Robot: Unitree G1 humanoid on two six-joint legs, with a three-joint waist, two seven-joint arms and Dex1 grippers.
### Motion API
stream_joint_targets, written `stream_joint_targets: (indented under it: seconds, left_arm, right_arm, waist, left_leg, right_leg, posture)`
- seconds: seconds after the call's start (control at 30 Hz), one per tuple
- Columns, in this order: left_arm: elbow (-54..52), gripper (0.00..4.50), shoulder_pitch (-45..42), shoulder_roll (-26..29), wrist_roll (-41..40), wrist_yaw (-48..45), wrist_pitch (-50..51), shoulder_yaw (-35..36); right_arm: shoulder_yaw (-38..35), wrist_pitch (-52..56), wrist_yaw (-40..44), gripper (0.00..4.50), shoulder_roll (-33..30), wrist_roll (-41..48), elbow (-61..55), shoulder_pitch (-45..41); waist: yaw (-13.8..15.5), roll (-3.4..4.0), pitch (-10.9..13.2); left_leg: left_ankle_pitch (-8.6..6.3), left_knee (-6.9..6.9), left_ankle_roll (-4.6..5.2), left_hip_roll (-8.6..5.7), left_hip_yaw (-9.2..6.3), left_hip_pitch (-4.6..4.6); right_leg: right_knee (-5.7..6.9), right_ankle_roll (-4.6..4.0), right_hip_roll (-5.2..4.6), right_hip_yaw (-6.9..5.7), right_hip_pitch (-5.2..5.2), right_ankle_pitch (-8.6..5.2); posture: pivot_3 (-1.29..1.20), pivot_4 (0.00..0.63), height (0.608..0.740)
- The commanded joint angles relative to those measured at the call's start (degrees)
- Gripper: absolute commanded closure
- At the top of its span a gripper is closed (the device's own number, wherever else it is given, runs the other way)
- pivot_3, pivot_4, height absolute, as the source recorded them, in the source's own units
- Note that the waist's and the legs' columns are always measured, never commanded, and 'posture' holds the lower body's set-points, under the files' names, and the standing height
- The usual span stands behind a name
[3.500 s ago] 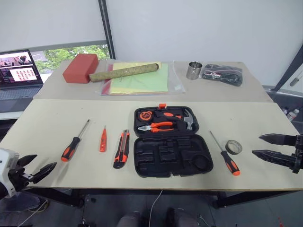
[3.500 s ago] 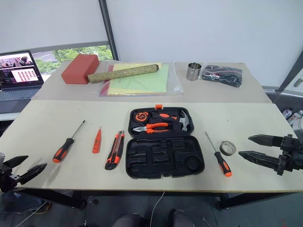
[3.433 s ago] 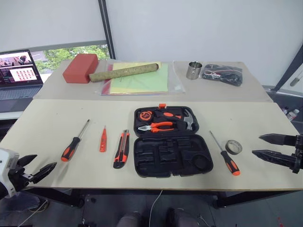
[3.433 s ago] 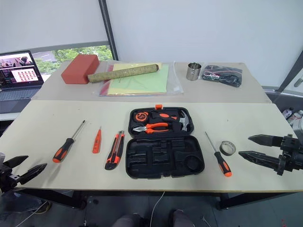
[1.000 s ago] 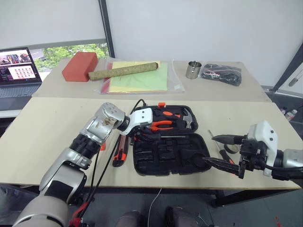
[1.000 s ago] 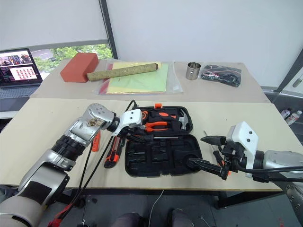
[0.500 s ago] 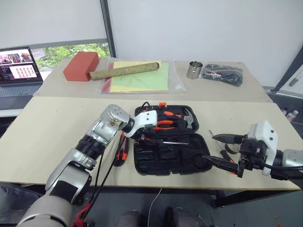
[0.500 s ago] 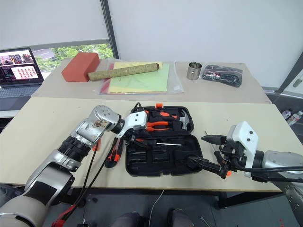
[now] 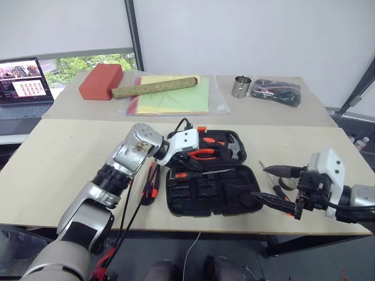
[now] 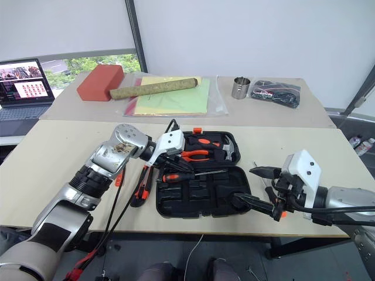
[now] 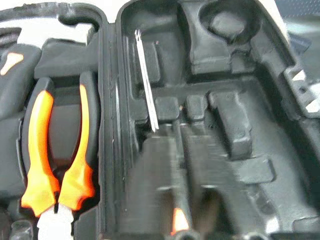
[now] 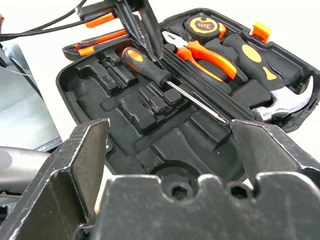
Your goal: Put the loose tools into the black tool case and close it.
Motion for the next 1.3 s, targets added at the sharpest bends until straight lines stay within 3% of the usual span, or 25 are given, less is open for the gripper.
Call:
stream_joint_targets:
  seconds: [0.03,0.27,0.47,0.6,0.73,0.83,0.87,0.93,1.17,1.2,1.3]
  left_arm:
    - [1.77,4.43,-0.33,-1.21,1.82,1.14,-3.0,-1.04]
    - [6.03,4.43,1.44,-2.14,8.85,3.04,-10.5,-6.41]
    - [7.06,4.43,0.75,-2.67,7.88,3.76,-9.48,-3.49]
    - [2.88,4.43,1.16,-1.4,3.65,2.31,-4.47,0.97]
    - [-5.13,4.43,1.99,-0.48,-8.39,-1.51,4.06,10.32]
    - [-10.96,3.67,3.45,1.64,-15.98,-2.29,8.17,17.33]
    - [-12.14,3.23,4.08,2.39,-17.05,-2.29,8.88,18.37]
    - [-14.08,2.8,5.13,4.34,-19.64,-4.34,11.59,18.74]
    - [-18.63,0.28,6.65,7.05,-24.13,-6.81,13.11,17.78]
    - [-18.86,0.07,6.81,7.25,-23.94,-6.86,12.5,17.52]
    - [-19.59,0.07,7.13,7.85,-24.16,-6.96,12.26,17.07]
  right_arm:
    - [-2.44,-0.85,-0.7,0.0,-0.01,0.45,-1.36,-0.31]
    - [-2.68,-0.49,-1.79,0.0,0.35,0.94,-1.75,0.25]
    - [-5.39,-0.21,-3.15,0.0,1.61,0.91,-2.74,3.65]
    - [-9.21,0.43,-3.73,0.0,2.78,1.76,-4.11,7.31]
    - [-13.15,1.61,-6.35,0.0,4.23,0.77,-4.58,11.47]
    - [-15.23,3.38,-11.81,0.0,7.4,-1.22,-4.52,15.36]
    - [-15.25,3.63,-13.39,0.0,8.62,-1.88,-4.69,16.39]
    - [-13.32,3.74,-17.13,0.0,11.08,-4.51,-4.69,17.8]
    - [-6.6,5.88,-27.69,0.0,18.56,-9.44,-2.77,16.94]
    - [-5.98,6.11,-28.38,0.0,19.07,-9.88,-2.75,16.84]
    - [-3.64,6.22,-29.18,0.0,20.48,-10.33,-2.44,16.39]
  waist:
    - [0.06,0.0,0.0]
    - [0.44,0.02,-0.04]
    - [1.03,0.05,-0.11]
    - [0.97,0.06,-0.11]
    - [0.37,0.06,-0.11]
    - [0.11,0.08,-0.12]
    - [0.07,0.16,-0.16]
    - [0.07,0.17,-0.16]
    - [-0.11,0.25,-0.16]
    - [-0.13,0.28,-0.16]
    - [-0.32,0.33,-0.18]
  left_leg:
    - [0.0,0.0,0.0,0.0,0.0,0.0]
    - [0.0,0.05,0.0,0.0,-0.01,0.03]
    - [-0.08,0.1,0.15,0.0,-0.03,0.14]
    - [-0.13,0.13,0.27,0.01,-0.01,0.09]
    - [-0.11,0.12,0.28,0.01,-0.01,-0.12]
    - [-0.08,0.25,0.29,0.02,-0.06,-0.27]
    - [-0.08,0.28,0.29,0.01,-0.07,-0.25]
    - [-0.08,0.31,0.28,-0.01,-0.1,-0.23]
    - [-0.2,0.34,-0.23,-0.06,-0.08,-0.13]
    - [-0.21,0.33,-0.26,-0.08,-0.07,-0.11]
    - [-0.18,0.21,-0.27,-0.1,0.03,0.0]
  right_leg:
    - [0.0,0.01,0.0,0.0,0.0,0.0]
    - [-0.01,0.0,-0.02,-0.02,0.07,0.02]
    - [-0.03,0.45,-0.11,-0.02,0.2,-0.06]
    - [-0.01,0.51,-0.12,-0.01,0.16,-0.01]
    - [0.03,0.43,-0.09,-0.03,-0.08,0.03]
    - [0.06,0.07,-0.08,-0.14,-0.13,0.23]
    - [0.04,0.07,-0.08,-0.14,-0.09,0.22]
    - [-0.03,0.15,-0.08,-0.16,0.0,0.18]
    - [0.02,0.53,-0.08,-0.08,0.05,-0.02]
    - [0.05,0.52,-0.08,-0.06,0.05,-0.03]
    - [0.12,0.48,-0.06,0.07,0.03,-0.05]
  posture:
    - [0.0,0.15,0.737]
    - [0.0,0.15,0.737]
    - [0.0,0.15,0.737]
    - [0.0,0.15,0.737]
    - [0.0,0.15,0.737]
    - [0.0,0.15,0.737]
    - [0.0,0.15,0.737]
    - [0.0,0.15,0.737]
    - [0.0,0.15,0.737]
    - [0.0,0.15,0.737]
    - [0.0,0.15,0.737]
